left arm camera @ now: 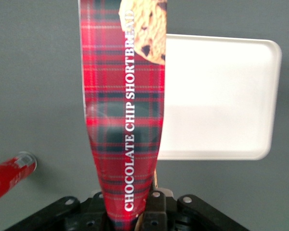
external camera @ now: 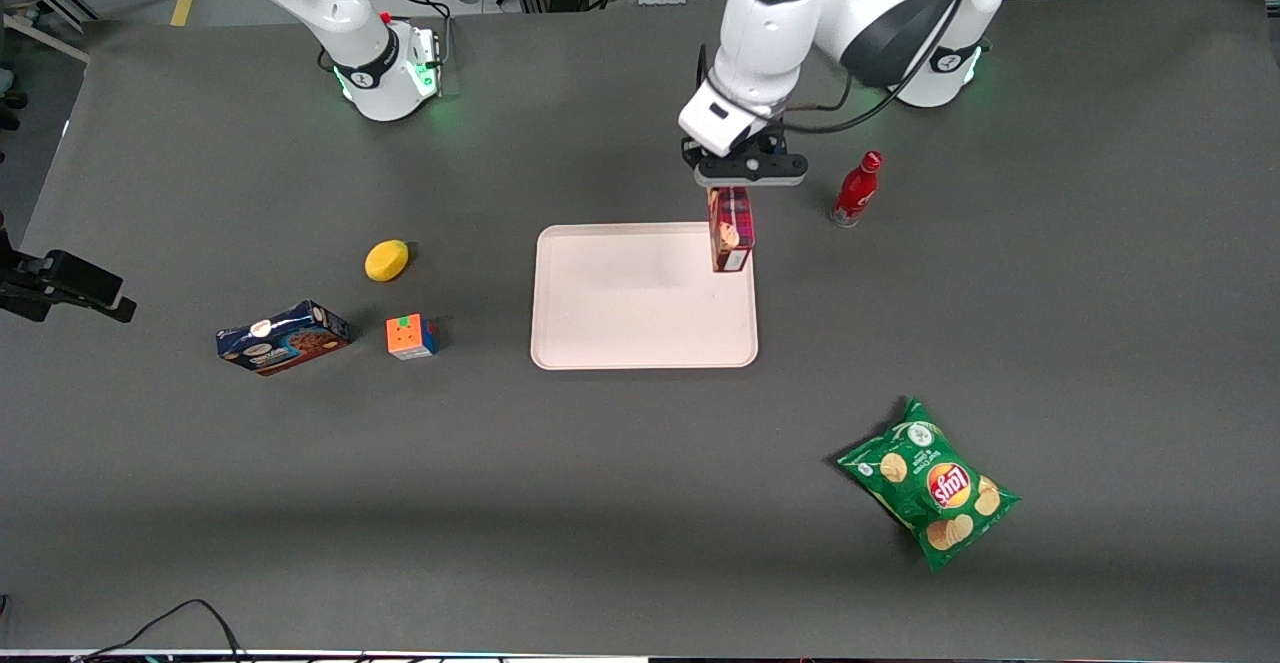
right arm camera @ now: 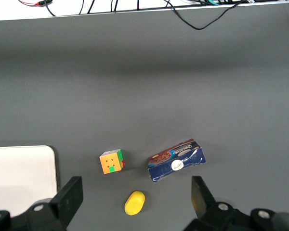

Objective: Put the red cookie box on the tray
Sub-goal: 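Carry the upright cookie box over the white tray, then lower the cookie box and lay it flat on the tray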

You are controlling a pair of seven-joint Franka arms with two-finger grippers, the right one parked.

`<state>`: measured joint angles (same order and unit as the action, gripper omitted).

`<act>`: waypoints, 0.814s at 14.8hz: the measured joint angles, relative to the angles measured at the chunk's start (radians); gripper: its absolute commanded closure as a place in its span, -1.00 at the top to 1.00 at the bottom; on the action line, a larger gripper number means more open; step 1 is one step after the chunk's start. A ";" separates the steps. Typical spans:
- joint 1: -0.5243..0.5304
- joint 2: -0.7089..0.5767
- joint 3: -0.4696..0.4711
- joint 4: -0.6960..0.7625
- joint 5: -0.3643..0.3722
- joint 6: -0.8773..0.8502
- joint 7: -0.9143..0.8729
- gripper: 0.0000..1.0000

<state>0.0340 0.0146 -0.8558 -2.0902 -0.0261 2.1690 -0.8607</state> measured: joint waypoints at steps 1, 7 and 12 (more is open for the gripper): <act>-0.007 0.034 -0.006 -0.019 0.060 0.038 -0.052 -1.00; -0.023 0.331 -0.008 -0.031 0.473 0.210 -0.373 -1.00; -0.023 0.466 0.000 -0.017 0.669 0.226 -0.481 -1.00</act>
<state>0.0114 0.4807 -0.8559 -2.1077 0.6428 2.3951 -1.3413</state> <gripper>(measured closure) 0.775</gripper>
